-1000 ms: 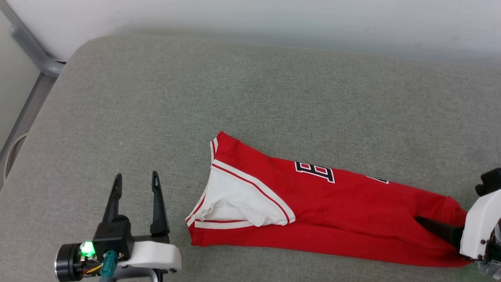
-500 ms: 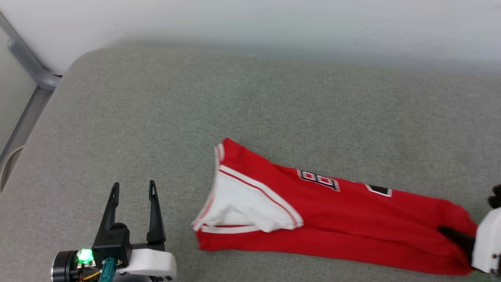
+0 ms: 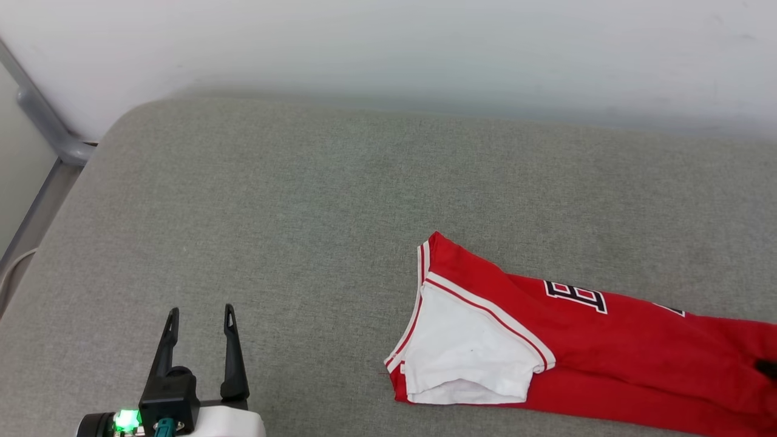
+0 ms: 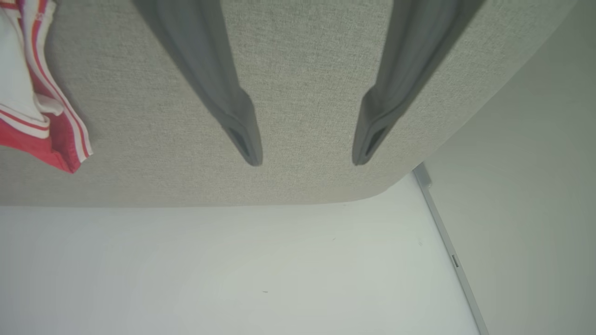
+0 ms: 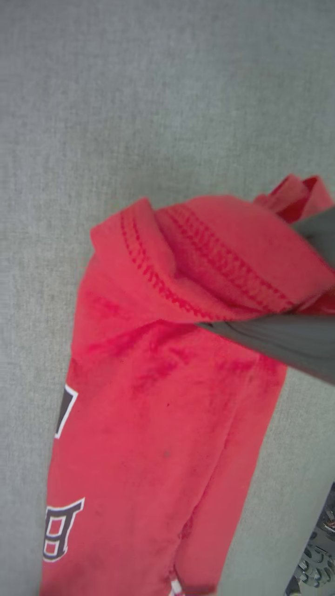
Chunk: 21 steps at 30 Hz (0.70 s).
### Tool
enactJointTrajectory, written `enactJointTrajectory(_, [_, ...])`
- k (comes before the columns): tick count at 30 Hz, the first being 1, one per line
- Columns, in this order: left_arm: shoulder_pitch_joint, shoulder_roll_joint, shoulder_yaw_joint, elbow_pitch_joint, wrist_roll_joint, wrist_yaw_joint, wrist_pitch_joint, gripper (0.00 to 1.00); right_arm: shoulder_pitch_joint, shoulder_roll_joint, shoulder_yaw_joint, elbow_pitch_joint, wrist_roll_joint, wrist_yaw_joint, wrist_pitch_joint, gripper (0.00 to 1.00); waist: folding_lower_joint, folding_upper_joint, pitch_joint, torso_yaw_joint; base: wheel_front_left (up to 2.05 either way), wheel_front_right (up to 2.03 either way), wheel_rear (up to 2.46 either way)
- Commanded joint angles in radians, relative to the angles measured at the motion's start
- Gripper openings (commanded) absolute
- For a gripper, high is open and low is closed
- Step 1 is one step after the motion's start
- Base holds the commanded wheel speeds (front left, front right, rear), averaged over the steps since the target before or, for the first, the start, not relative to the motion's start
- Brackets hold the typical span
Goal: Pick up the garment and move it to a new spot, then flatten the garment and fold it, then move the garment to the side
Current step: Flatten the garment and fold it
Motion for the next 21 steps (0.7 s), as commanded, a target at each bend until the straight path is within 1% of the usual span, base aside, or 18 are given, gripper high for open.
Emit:
enactJointTrajectory(1, [0.012,-0.002,0.007,0.005,0.005,-0.006,-0.002,1.00,0.013,-0.005,-0.005,-0.039,0.023,-0.001,0.006,0.00,0.0000,-0.0001,-0.007,-0.004,0.00,0.00,0.00])
enactJointTrajectory(4, [0.021,-0.007,0.011,0.012,0.008,-0.015,-0.002,1.00,0.026,0.001,-0.017,-0.121,0.072,-0.001,0.020,0.00,0.0000,-0.0001,-0.016,-0.009,0.00,0.00,0.00])
enactJointTrajectory(5, [0.021,-0.007,0.011,0.012,0.008,-0.015,-0.002,1.00,0.026,0.001,-0.017,-0.121,0.072,-0.001,0.020,0.00,0.0000,-0.0001,-0.016,-0.009,0.00,0.00,0.00])
enactJointTrajectory(6, [0.022,-0.012,0.011,0.016,0.011,-0.018,-0.002,1.00,0.026,0.002,-0.023,-0.184,0.090,-0.001,0.033,0.00,0.0000,-0.0001,-0.020,-0.012,0.00,0.00,0.00])
enactJointTrajectory(11, [0.017,-0.023,0.007,0.022,0.020,-0.026,-0.002,1.00,0.009,0.036,-0.029,-0.318,0.110,-0.001,0.061,0.00,0.0000,-0.0001,-0.019,-0.013,0.00,0.00,0.00])
enactJointTrajectory(12, [0.017,-0.023,0.007,0.022,0.020,-0.026,-0.002,1.00,0.009,0.036,-0.029,-0.318,0.110,-0.001,0.061,0.00,0.0000,-0.0001,-0.019,-0.013,0.00,0.00,0.00])
enactJointTrajectory(15, [0.010,-0.028,0.002,0.023,0.026,-0.031,-0.002,1.00,-0.019,0.067,-0.022,-0.371,0.094,-0.001,0.087,0.00,0.0000,-0.0001,-0.011,-0.008,0.00,0.00,0.00])
enactJointTrajectory(17, [0.005,-0.030,-0.001,0.023,0.026,-0.033,-0.002,1.00,-0.044,0.098,-0.010,-0.393,0.071,-0.001,0.108,0.00,0.0000,-0.0001,-0.004,-0.005,0.00,0.00,0.00])
enactJointTrajectory(21, [-0.008,-0.038,-0.010,0.025,0.031,-0.035,-0.002,1.00,-0.117,0.166,0.023,-0.405,0.014,-0.001,0.156,0.00,0.0000,-0.0001,0.017,0.004,0.00,0.00,0.00])
